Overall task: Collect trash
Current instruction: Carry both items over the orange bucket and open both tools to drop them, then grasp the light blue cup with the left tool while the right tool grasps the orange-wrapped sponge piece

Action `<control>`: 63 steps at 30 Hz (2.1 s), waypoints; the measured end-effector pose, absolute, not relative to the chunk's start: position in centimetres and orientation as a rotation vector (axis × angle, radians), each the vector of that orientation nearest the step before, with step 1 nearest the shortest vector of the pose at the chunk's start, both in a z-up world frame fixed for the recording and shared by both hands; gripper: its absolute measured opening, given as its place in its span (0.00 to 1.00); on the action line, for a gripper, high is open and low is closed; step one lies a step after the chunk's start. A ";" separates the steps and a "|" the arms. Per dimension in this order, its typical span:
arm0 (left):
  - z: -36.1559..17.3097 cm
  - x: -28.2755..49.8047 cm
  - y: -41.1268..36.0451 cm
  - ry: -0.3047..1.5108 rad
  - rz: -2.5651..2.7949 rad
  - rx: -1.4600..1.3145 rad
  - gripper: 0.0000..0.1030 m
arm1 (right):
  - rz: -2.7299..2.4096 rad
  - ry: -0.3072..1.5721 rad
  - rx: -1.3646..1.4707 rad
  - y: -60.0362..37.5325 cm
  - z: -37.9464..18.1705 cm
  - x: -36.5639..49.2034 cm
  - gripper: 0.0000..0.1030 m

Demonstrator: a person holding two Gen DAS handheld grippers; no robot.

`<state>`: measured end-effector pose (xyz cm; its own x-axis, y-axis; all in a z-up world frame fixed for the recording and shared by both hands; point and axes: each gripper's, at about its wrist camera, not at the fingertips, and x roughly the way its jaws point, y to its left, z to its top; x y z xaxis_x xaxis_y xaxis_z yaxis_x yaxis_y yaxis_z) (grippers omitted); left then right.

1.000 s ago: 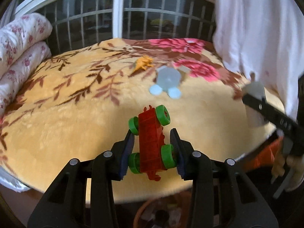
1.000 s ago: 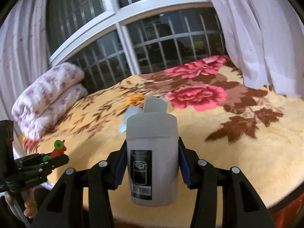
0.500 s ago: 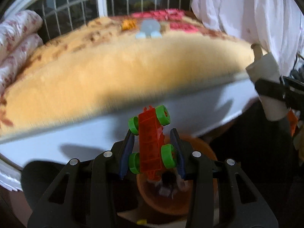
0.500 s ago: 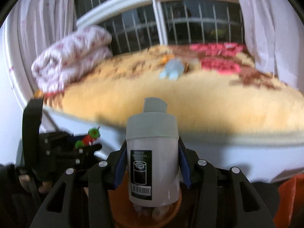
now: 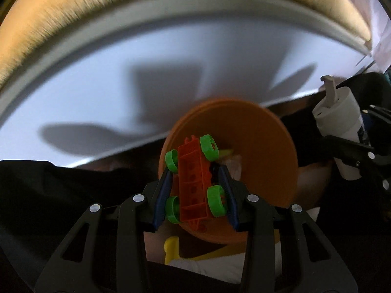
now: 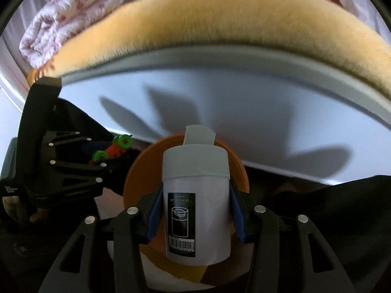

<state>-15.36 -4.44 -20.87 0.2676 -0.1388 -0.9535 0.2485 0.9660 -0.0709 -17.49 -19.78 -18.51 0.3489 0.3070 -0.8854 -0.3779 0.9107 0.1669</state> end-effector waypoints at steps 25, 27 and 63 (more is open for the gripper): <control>-25.4 -13.7 -3.7 1.486 -0.213 0.139 0.76 | 0.380 1.313 -0.044 -19.4 -23.0 -15.0 0.67; -25.4 -13.3 -4.2 1.472 -0.242 0.118 0.76 | 0.384 1.288 -0.040 -20.0 -22.3 -15.6 0.67; -7.9 16.1 -11.9 1.045 -0.191 0.160 0.88 | 0.363 0.830 0.282 -28.8 -14.7 -14.6 0.85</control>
